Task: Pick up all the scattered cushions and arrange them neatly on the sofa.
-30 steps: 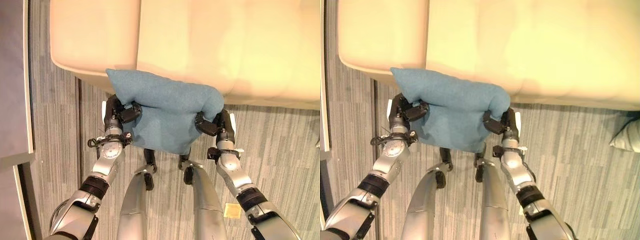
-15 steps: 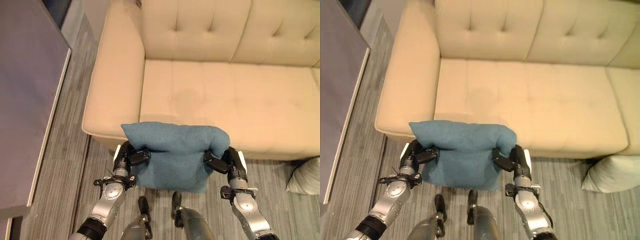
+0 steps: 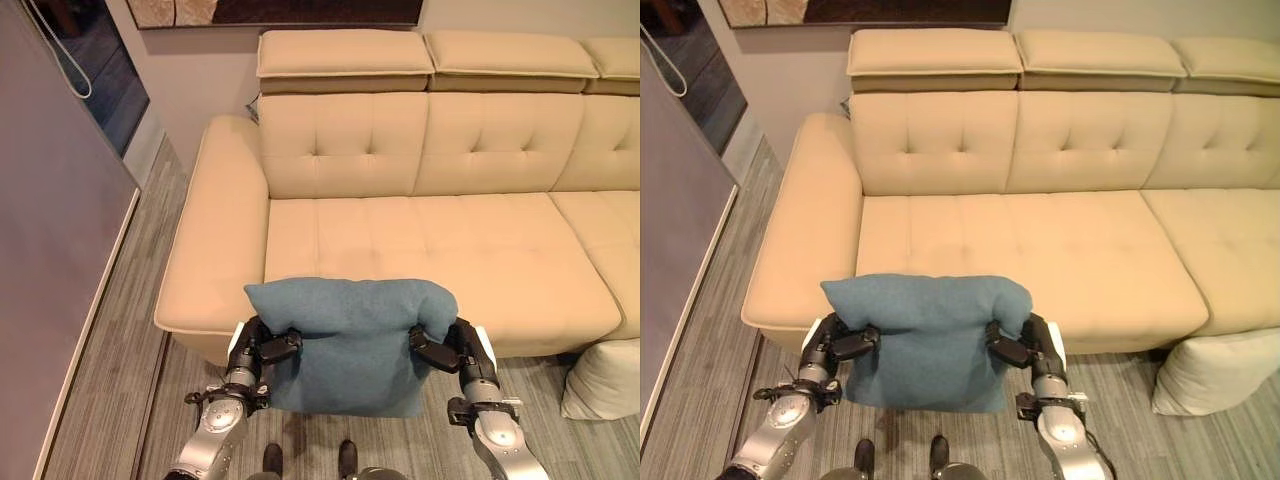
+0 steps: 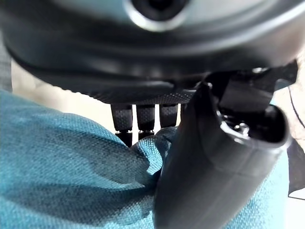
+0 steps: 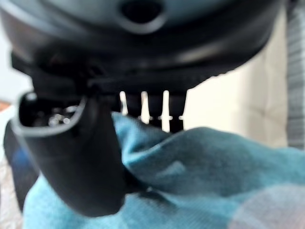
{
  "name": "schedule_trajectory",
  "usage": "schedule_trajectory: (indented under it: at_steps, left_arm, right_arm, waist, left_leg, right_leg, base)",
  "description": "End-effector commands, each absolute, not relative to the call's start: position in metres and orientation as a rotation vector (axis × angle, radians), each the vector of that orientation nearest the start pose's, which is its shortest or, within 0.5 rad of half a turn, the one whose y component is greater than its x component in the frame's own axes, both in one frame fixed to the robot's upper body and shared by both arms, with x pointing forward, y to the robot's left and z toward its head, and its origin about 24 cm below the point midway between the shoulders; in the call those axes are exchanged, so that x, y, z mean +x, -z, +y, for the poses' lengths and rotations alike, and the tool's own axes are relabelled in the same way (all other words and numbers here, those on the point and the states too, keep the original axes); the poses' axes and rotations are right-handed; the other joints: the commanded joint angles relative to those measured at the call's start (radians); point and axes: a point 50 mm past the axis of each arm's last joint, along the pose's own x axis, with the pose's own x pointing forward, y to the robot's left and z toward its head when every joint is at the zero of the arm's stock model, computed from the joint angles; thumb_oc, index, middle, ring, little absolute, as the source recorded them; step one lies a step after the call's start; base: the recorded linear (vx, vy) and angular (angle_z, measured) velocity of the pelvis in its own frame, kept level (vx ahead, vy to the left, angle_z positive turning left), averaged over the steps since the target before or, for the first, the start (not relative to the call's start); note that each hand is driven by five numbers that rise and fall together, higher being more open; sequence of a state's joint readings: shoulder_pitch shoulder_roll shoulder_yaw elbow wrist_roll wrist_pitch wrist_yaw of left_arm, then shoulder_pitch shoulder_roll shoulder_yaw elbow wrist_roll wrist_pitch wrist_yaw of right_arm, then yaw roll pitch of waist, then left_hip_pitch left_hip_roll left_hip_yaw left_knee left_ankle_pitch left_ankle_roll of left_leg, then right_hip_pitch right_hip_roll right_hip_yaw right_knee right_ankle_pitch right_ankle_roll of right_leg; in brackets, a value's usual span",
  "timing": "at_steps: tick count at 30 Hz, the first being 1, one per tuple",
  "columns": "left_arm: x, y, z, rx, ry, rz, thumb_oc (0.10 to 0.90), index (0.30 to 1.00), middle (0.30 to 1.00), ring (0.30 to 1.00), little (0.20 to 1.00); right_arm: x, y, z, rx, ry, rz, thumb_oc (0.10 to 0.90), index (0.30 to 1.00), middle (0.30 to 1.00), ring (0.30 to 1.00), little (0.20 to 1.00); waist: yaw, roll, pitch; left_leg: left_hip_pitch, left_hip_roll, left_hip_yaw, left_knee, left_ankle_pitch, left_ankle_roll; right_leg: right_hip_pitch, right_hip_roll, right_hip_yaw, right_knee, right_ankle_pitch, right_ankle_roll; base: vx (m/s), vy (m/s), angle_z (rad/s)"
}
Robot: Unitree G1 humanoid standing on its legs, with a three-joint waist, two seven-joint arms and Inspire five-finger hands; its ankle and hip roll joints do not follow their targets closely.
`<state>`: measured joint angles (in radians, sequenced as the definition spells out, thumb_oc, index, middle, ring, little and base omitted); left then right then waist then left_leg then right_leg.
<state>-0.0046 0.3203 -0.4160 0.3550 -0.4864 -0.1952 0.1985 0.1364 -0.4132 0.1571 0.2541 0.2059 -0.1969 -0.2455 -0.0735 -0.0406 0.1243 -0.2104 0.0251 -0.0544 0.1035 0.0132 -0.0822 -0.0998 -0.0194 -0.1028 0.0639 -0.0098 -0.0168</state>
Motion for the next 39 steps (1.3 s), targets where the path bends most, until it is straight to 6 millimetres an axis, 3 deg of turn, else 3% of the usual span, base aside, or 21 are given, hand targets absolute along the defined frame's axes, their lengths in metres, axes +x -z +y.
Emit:
schedule_trajectory:
  at_steps: [1,4,5,6,7,9,14,16,19,21,22,23,24,26,28,31,33,39]
  left_arm:
    - [0.247,-0.009,0.125,-0.108,0.211,0.043,0.4,0.3,0.3,0.3,0.3]
    - [0.245,-0.009,0.13,-0.097,0.208,0.046,0.4,0.3,0.3,0.3,0.3]
    - [0.243,-0.009,0.138,-0.08,0.193,0.047,0.4,0.3,0.3,0.3,0.3]
    - [0.243,-0.009,0.139,-0.08,0.193,0.047,0.4,0.3,0.3,0.3,0.3]
    - [0.242,-0.009,0.146,-0.076,0.168,0.048,0.4,0.3,0.3,0.3,0.3]
    - [0.241,-0.009,0.147,-0.078,0.163,0.048,0.4,0.3,0.3,0.3,0.3]
    - [0.239,-0.006,0.15,-0.088,0.142,0.057,0.4,0.3,0.3,0.3,0.3]
    - [0.24,-0.008,0.151,-0.097,0.127,0.047,0.4,0.3,0.3,0.3,0.3]
    - [0.238,-0.005,0.147,-0.103,0.144,0.056,0.4,0.3,0.3,0.3,0.3]
    - [0.237,-0.004,0.142,-0.124,0.151,0.06,0.4,0.3,0.3,0.3,0.3]
    - [0.237,-0.003,0.138,-0.136,0.161,0.065,0.4,0.3,0.3,0.3,0.3]
    - [0.237,-0.003,0.138,-0.136,0.161,0.065,0.4,0.3,0.3,0.3,0.3]
    - [0.24,-0.005,0.134,-0.142,0.173,0.053,0.4,0.3,0.3,0.3,0.3]
    - [0.243,-0.008,0.13,-0.148,0.181,0.045,0.4,0.3,0.3,0.3,0.3]
    - [0.244,-0.009,0.13,-0.155,0.179,0.043,0.4,0.3,0.3,0.3,0.3]
    - [0.245,-0.008,0.129,-0.152,0.179,0.047,0.4,0.3,0.3,0.3,0.3]
    - [0.244,-0.005,0.129,-0.138,0.185,0.065,0.4,0.3,0.3,0.3,0.3]
    - [0.24,0.0,0.13,-0.133,0.178,0.091,0.4,0.3,0.3,0.3,0.3]
  right_arm:
    - [0.231,-0.031,-0.206,-0.162,0.111,-0.084,0.4,0.3,0.3,0.3,0.3]
    - [0.234,-0.031,-0.202,-0.15,0.098,-0.084,0.4,0.3,0.3,0.3,0.3]
    - [0.238,-0.032,-0.194,-0.132,0.073,-0.089,0.4,0.3,0.3,0.3,0.3]
    - [0.238,-0.032,-0.194,-0.132,0.073,-0.089,0.4,0.3,0.3,0.3,0.3]
    - [0.239,-0.031,-0.188,-0.113,0.05,-0.086,0.4,0.3,0.3,0.3,0.3]
    - [0.237,-0.03,-0.187,-0.109,0.05,-0.08,0.4,0.3,0.3,0.3,0.3]
    - [0.239,-0.029,-0.186,-0.135,0.031,-0.074,0.4,0.3,0.3,0.3,0.3]
    - [0.241,-0.03,-0.185,-0.156,0.022,-0.072,0.4,0.3,0.3,0.3,0.3]
    - [0.238,-0.029,-0.188,-0.161,0.021,-0.067,0.4,0.3,0.3,0.3,0.3]
    - [0.236,-0.028,-0.193,-0.179,0.033,-0.064,0.4,0.3,0.3,0.3,0.3]
    - [0.235,-0.029,-0.197,-0.186,0.043,-0.067,0.4,0.3,0.3,0.3,0.3]
    - [0.235,-0.029,-0.197,-0.186,0.044,-0.067,0.4,0.3,0.3,0.3,0.3]
    - [0.235,-0.03,-0.201,-0.195,0.057,-0.072,0.4,0.3,0.3,0.3,0.3]
    - [0.236,-0.031,-0.203,-0.201,0.064,-0.071,0.4,0.3,0.3,0.3,0.3]
    - [0.236,-0.029,-0.206,-0.203,0.071,-0.058,0.4,0.3,0.3,0.3,0.3]
    - [0.236,-0.029,-0.207,-0.207,0.077,-0.055,0.4,0.3,0.3,0.3,0.3]
    - [0.235,-0.028,-0.21,-0.211,0.084,-0.048,0.4,0.3,0.3,0.3,0.3]
    - [0.231,-0.024,-0.209,-0.192,0.102,-0.028,0.4,0.3,0.3,0.3,0.3]
  waist:
    - [0.001,-0.009,-0.068]
    - [0.013,-0.009,-0.058]
    - [0.028,-0.001,-0.041]
    - [0.031,-0.002,-0.041]
    - [0.034,0.009,-0.017]
    - [0.034,0.011,-0.013]
    - [0.033,0.012,-0.017]
    - [0.027,0.011,-0.012]
    - [0.023,0.001,-0.028]
    - [0.019,0.002,-0.041]
    - [0.016,0.004,-0.048]
    - [0.014,0.006,-0.048]
    - [0.014,0.002,-0.042]
    - [0.016,-0.005,-0.031]
    - [0.02,-0.009,-0.026]
    - [0.028,-0.017,-0.023]
    - [0.032,-0.026,-0.027]
    - [0.04,-0.012,-0.028]
  left_leg:
    - [0.036,-0.022,0.032,0.015,-0.05,0.011]
    - [0.081,-0.025,0.072,-0.008,-0.059,0.035]
    - [0.116,-0.022,0.11,-0.014,-0.073,0.067]
    - [0.117,-0.022,0.113,-0.014,-0.073,0.067]
    - [0.147,-0.022,0.134,-0.012,-0.092,0.093]
    - [0.156,-0.025,0.14,-0.01,-0.101,0.098]
    - [0.201,-0.032,0.153,-0.026,-0.132,0.097]
    - [0.24,-0.036,0.15,-0.035,-0.15,0.09]
    - [0.266,-0.044,0.135,-0.029,-0.178,0.077]
    - [0.259,-0.026,0.133,0.004,-0.188,0.051]
    - [0.24,0.001,0.134,0.062,-0.17,0.025]
    - [0.236,0.002,0.131,0.069,-0.173,0.024]
    - [0.174,0.035,0.135,0.193,-0.115,-0.008]
    - [0.113,0.057,0.141,0.307,-0.069,-0.021]
    - [0.078,0.075,0.161,0.35,-0.061,-0.013]
    - [0.038,0.067,0.172,0.335,-0.082,-0.001]
    - [0.021,0.056,0.197,0.237,-0.109,0.012]
    - [-0.018,0.056,0.293,0.095,-0.02,0.013]
  right_leg:
    - [0.055,-0.036,0.009,-0.008,-0.048,0.116]
    - [0.046,-0.051,0.035,0.046,-0.056,0.136]
    - [-0.005,-0.077,0.038,0.176,-0.035,0.168]
    - [-0.008,-0.077,0.042,0.18,-0.036,0.169]
    - [-0.068,-0.089,0.038,0.294,-0.01,0.19]
    - [-0.083,-0.099,0.03,0.302,-0.007,0.192]
    - [-0.106,-0.137,-0.038,0.153,0.026,0.179]
    - [-0.154,-0.144,-0.075,0.067,0.073,0.19]
    - [-0.107,-0.128,-0.069,0.005,0.077,0.183]
    - [-0.079,-0.112,-0.076,-0.004,0.072,0.169]
    - [-0.047,-0.099,-0.086,-0.017,0.056,0.153]
    - [-0.046,-0.098,-0.089,-0.018,0.057,0.153]
    - [-0.017,-0.088,-0.103,-0.024,0.038,0.13]
    - [0.008,-0.081,-0.121,-0.029,0.022,0.107]
    - [0.033,-0.073,-0.132,-0.038,0.002,0.093]
    - [0.051,-0.07,-0.134,-0.045,-0.008,0.091]
    - [0.072,-0.07,-0.143,-0.056,-0.02,0.096]
    - [0.127,-0.029,-0.14,-0.064,-0.067,0.092]
  base:
    - [0.18,0.219,-0.39]
    - [0.1,0.242,-0.74]
    - [0.06,0.248,-0.94]
    - [0.07,0.29,-1.06]
    - [0.03,0.115,-0.61]
    - [0.05,0.075,-0.46]
    - [0.12,-0.043,-0.17]
    - [0.22,-0.148,-0.26]
    - [0.21,-0.174,-0.02]
    - [0.19,-0.244,0.39]
    - [0.15,-0.223,0.31]
    - [0.14,-0.287,0.45]
    - [0.07,-0.212,0.4]
    - [0.09,-0.226,0.25]
    - [0.08,-0.137,0.14]
    - [0.08,-0.066,0.08]
    - [0.2,-0.052,0.08]
    - [0.17,0.026,0.19]
